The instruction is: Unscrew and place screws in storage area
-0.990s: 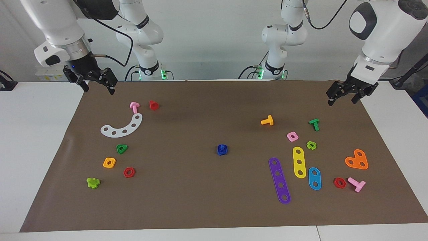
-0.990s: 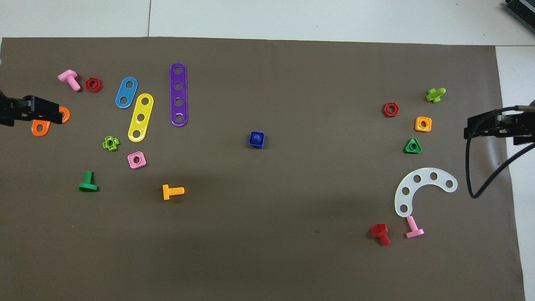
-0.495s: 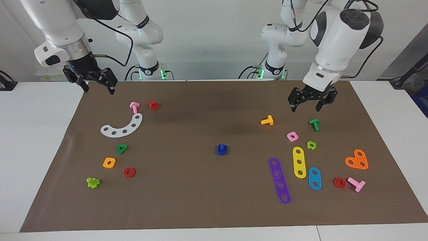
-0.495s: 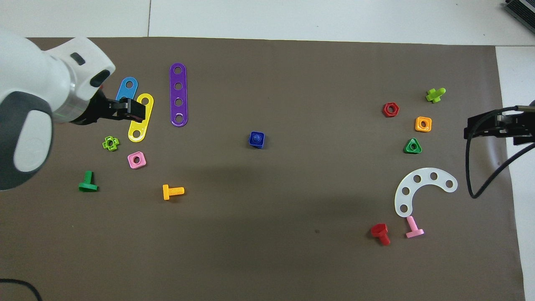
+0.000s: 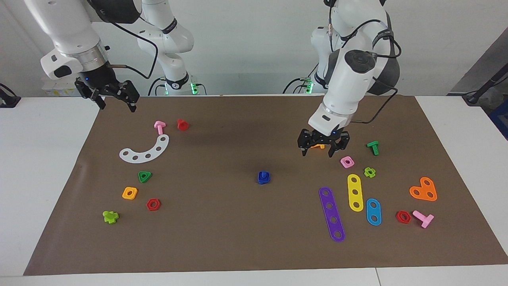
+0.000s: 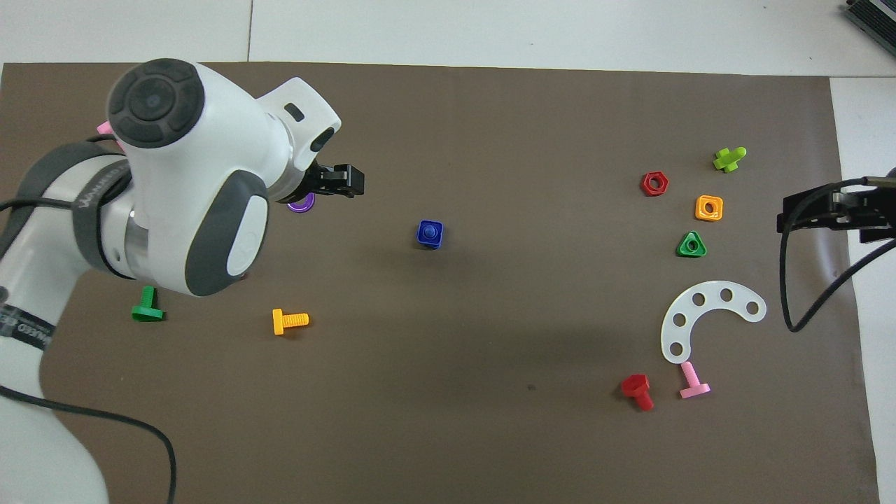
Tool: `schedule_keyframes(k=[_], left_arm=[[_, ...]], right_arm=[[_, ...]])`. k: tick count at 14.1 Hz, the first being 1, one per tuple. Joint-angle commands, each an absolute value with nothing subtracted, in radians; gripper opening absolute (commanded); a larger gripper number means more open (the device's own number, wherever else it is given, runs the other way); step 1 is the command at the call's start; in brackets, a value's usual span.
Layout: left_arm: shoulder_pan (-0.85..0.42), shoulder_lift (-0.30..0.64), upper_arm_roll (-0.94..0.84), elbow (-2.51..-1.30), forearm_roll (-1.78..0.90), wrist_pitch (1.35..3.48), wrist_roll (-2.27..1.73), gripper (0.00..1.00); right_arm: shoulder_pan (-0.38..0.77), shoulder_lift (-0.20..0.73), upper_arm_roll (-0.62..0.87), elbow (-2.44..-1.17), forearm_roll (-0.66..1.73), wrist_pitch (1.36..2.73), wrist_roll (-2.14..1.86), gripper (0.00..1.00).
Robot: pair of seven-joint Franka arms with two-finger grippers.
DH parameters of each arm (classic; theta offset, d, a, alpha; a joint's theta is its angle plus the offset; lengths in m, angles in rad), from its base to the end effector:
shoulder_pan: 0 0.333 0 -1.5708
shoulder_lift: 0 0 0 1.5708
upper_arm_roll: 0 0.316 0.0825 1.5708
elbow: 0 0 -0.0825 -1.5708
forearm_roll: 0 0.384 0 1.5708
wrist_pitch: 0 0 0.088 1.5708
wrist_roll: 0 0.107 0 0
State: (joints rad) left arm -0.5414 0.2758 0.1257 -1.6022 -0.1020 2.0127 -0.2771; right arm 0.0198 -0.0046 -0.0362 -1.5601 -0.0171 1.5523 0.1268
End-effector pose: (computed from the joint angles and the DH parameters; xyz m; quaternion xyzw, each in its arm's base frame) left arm 0.5959 -0.2787 0.4843 0.9957 -0.0540 0.0540 0.0520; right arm 0.5513 -0.0109 0.6305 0.9974 -0.0717 -0.0011 0.0085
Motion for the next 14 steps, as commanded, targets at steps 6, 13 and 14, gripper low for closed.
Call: schedule_keyframes(k=[6,13,14], left_arm=[[-0.681,0.523,0.144,-1.479,-0.140,2.147,-0.399,0.91],[-0.715,0.543,0.144,-1.564,-0.129,2.265,-0.399,0.86],[-0.721,0.557,0.146,-1.572,-0.127,2.278,-0.397,0.86]], right_arm=[[0.012,-0.028,-0.031,-1.588,0.000,1.562,0.135,1.00],[0.012,-0.029,-0.031,-1.588,0.000,1.562,0.135,1.00],[0.012,-0.029,-0.031,-1.588,0.000,1.562,0.135,1.00]])
